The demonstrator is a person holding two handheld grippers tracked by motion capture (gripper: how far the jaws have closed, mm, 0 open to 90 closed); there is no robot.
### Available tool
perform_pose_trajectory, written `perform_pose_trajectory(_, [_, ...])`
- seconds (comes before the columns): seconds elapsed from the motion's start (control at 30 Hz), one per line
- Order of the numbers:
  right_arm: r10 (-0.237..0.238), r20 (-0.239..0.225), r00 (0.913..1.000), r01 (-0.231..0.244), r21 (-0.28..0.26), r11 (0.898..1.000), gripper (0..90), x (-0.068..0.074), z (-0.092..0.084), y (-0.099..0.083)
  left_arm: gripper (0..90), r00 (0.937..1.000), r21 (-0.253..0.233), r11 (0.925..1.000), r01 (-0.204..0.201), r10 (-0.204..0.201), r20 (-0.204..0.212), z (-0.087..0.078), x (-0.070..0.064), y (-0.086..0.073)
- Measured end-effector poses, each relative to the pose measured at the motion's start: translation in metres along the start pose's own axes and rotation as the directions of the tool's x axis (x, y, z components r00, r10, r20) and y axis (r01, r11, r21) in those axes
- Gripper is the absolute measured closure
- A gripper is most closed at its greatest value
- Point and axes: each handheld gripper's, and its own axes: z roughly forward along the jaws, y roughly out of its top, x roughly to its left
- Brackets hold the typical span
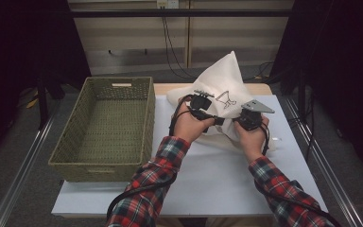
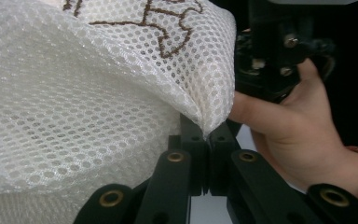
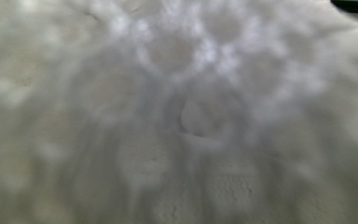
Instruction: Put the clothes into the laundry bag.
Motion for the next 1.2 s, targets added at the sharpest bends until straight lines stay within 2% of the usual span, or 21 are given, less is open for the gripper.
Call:
perform_pose_trajectory(0.03, [0.013,-0.002,0.9999,-0.013,-0.006,1.000,90.0,0.000,0.002,-0.001,88.8,1.0000,-0.006,1.0000,0.001,-0.001,-0.004,0.000,0.001,0.000])
perform_pose_trajectory(0.07, [0.020,0.001,0.9998,-0.020,-0.014,1.000,90.0,0.000,0.005,-0.002,88.9,0.9998,-0.003,0.9999,0.011,-0.011,0.015,0.001,0.002,0.000])
perform_pose_trajectory(0.1, [0.022,-0.002,0.9997,-0.022,-0.017,1.000,90.0,0.001,0.008,-0.002,88.9,0.9998,0.009,0.9999,0.006,-0.007,0.016,0.001,0.003,-0.001])
perform_pose_trajectory(0.3, [0.050,0.042,0.9979,-0.048,-0.046,0.998,90.0,0.005,0.030,-0.003,89.0,0.9968,-0.003,0.9990,0.045,-0.044,0.066,0.003,0.010,-0.003])
perform_pose_trajectory(0.37, [0.043,0.052,0.9977,-0.040,-0.060,0.997,90.0,0.006,0.037,-0.001,89.1,0.9958,-0.001,0.9988,0.049,-0.049,0.078,0.003,0.012,-0.003])
perform_pose_trajectory(0.4, [0.040,0.046,0.9981,-0.037,-0.059,0.998,90.0,0.005,0.041,0.000,89.1,0.9943,-0.003,0.9983,0.057,-0.057,0.090,0.001,0.014,-0.003])
perform_pose_trajectory(0.43, [0.045,0.047,0.9979,-0.042,-0.064,0.997,90.0,0.006,0.044,0.001,89.1,0.9945,0.010,0.9987,0.050,-0.051,0.091,0.000,0.015,-0.003])
perform_pose_trajectory(0.47, [0.049,0.038,0.9981,-0.046,-0.068,0.997,90.0,0.005,0.049,0.002,89.1,0.9948,0.001,0.9988,0.049,-0.049,0.090,0.000,0.015,-0.003])
perform_pose_trajectory(0.5, [0.045,0.039,0.9982,-0.043,-0.070,0.997,90.0,0.005,0.051,0.003,89.1,0.9935,0.003,0.9983,0.059,-0.059,0.098,-0.002,0.017,-0.003])
perform_pose_trajectory(0.53, [0.036,0.021,0.9991,-0.034,-0.058,0.998,90.0,0.005,0.055,0.002,89.1,0.9946,0.008,0.9979,0.064,-0.065,0.081,-0.002,0.018,-0.003])
perform_pose_trajectory(0.57, [0.041,0.014,0.9991,-0.040,-0.061,0.997,90.0,0.005,0.057,0.002,89.1,0.9922,0.001,0.9969,0.078,-0.078,0.097,-0.002,0.020,-0.004])
perform_pose_trajectory(0.6, [0.032,0.013,0.9994,-0.031,-0.063,0.998,90.0,0.005,0.058,0.002,89.1,0.9928,0.004,0.9968,0.080,-0.080,0.090,-0.003,0.022,-0.005])
perform_pose_trajectory(0.63, [0.024,-0.012,0.9996,-0.025,-0.055,0.998,90.0,0.005,0.060,0.001,89.1,0.9942,0.004,0.9963,0.086,-0.086,0.065,-0.003,0.023,-0.006])
perform_pose_trajectory(0.67, [0.026,-0.023,0.9994,-0.028,-0.053,0.998,90.0,0.004,0.059,0.001,89.0,0.9946,0.000,0.9957,0.092,-0.092,0.048,-0.003,0.024,-0.007])
perform_pose_trajectory(0.73, [0.049,-0.051,0.9975,-0.051,-0.036,0.998,90.0,0.002,0.055,0.001,88.9,0.9969,0.008,0.9969,0.078,-0.078,0.006,-0.003,0.026,-0.008])
perform_pose_trajectory(0.83, [0.056,-0.087,0.9946,-0.057,-0.009,0.998,90.0,-0.002,0.044,0.003,88.8,0.9949,-0.006,0.9956,0.093,-0.093,-0.040,0.001,0.031,-0.011])
perform_pose_trajectory(0.9, [0.055,-0.096,0.9939,-0.054,0.012,0.998,90.0,-0.004,0.037,0.004,88.7,0.9943,0.012,0.9966,0.082,-0.081,-0.070,0.004,0.032,-0.013])
perform_pose_trajectory(0.97, [0.063,-0.100,0.9930,-0.060,0.031,0.998,89.2,-0.005,0.029,0.004,88.6,0.9925,0.014,0.9951,0.098,-0.096,-0.075,0.008,0.033,-0.015])
perform_pose_trajectory(1.03, [0.045,-0.106,0.9934,-0.040,0.052,0.998,87.4,-0.005,0.022,0.005,88.4,0.9910,0.017,0.9947,0.101,-0.099,-0.090,0.013,0.035,-0.018])
perform_pose_trajectory(1.17, [0.047,-0.119,0.9918,-0.038,0.076,0.996,85.1,-0.007,0.006,0.001,88.4,0.9902,0.036,0.9949,0.095,-0.090,-0.106,0.024,0.036,-0.021])
perform_pose_trajectory(1.2, [0.060,-0.130,0.9897,-0.050,0.080,0.996,84.7,-0.008,0.002,0.000,88.3,0.9900,0.036,0.9949,0.095,-0.090,-0.108,0.026,0.036,-0.021])
